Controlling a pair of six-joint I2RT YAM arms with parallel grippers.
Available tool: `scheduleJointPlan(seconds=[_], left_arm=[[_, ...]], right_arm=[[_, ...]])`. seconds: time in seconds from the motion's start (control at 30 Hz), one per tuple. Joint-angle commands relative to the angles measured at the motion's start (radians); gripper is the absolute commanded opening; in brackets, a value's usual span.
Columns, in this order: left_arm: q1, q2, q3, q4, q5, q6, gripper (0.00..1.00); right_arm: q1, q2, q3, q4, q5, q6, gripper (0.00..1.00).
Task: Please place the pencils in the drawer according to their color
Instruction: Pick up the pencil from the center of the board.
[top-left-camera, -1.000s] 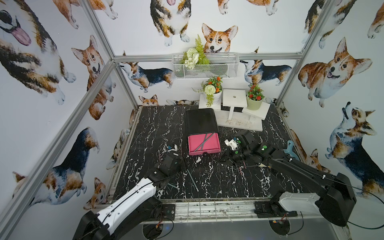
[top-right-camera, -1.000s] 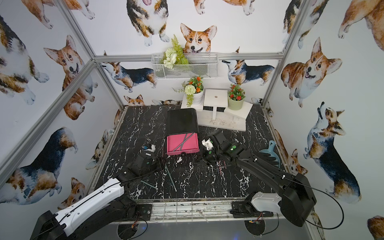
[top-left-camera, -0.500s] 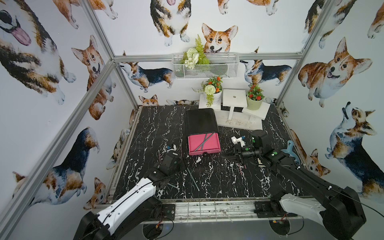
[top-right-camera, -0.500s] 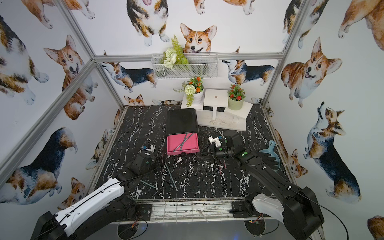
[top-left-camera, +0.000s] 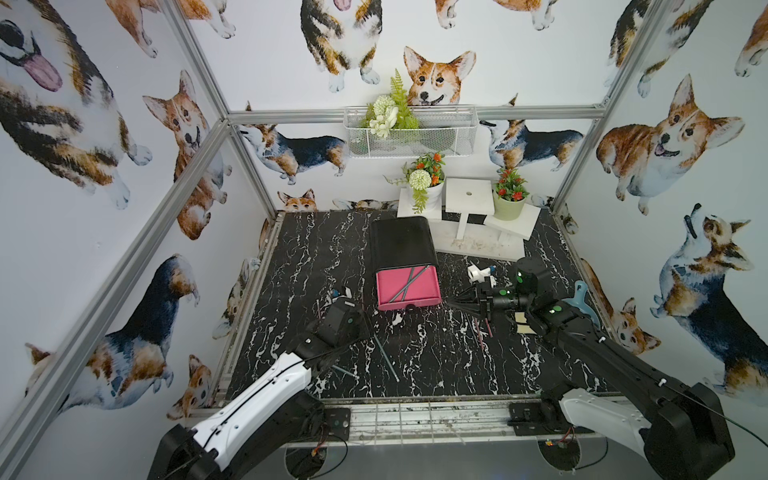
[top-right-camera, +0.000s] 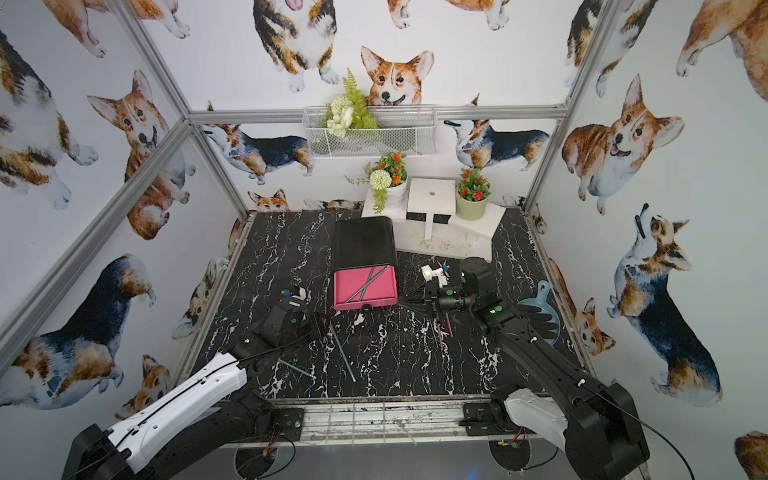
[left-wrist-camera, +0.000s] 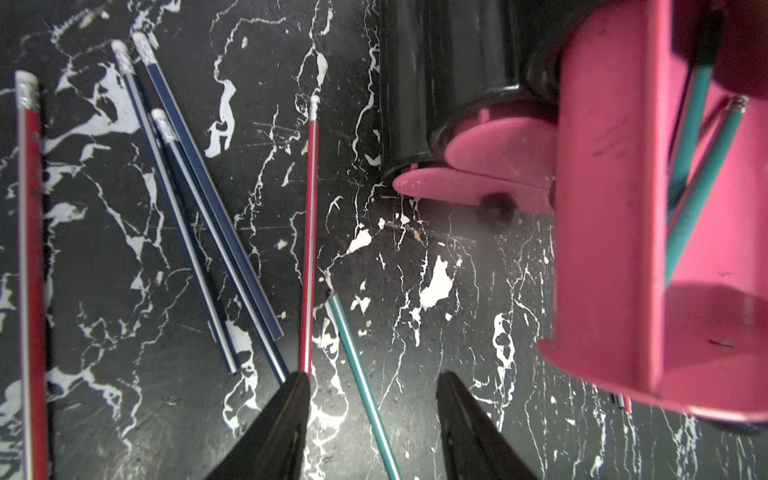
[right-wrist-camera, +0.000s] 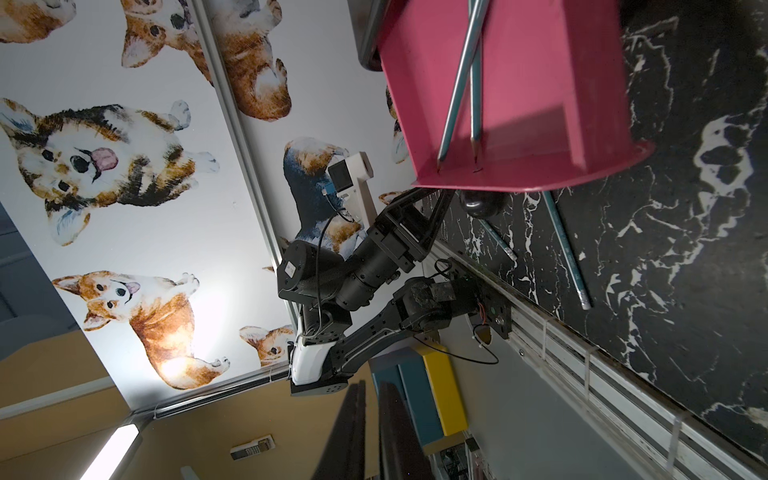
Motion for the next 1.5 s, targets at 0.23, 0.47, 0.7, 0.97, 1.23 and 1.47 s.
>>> scheduleJointPlan(seconds=[0.23, 0.47, 0.7, 0.97, 1.23, 1.47], left_arm=[[0.001, 0.065, 0.122, -0.451, 0.024, -0.172, 0.51], [0.014, 0.015, 0.098, -0.684, 0.077, -0.337, 0.50], [0.073, 0.006, 0.034, -0.717, 0.087, -0.466, 0.50], [0.277, 0.076, 0.004, -0.545, 0.152, -0.421, 0.48], [0.295, 0.227, 0.046, -0.479, 0.126, -0.418, 0.47], [0.311, 0.305, 0.017, -0.466, 0.122, -0.423, 0.43]], right_arm=[[-0.018, -0.004, 0.173, -0.595, 0.126, -0.436, 0.27], [-0.018, -0.004, 0.229, -0.790, 0.288, -0.596, 0.38], [-0.018, -0.004, 0.230, -0.819, 0.349, -0.667, 0.49], [-0.017, 0.002, 0.240, -0.850, 0.370, -0.749, 0.54], [-0.018, 0.053, 0.256, -0.852, 0.337, -0.803, 0.54], [-0.019, 0.053, 0.248, -0.830, 0.332, -0.803, 0.53]])
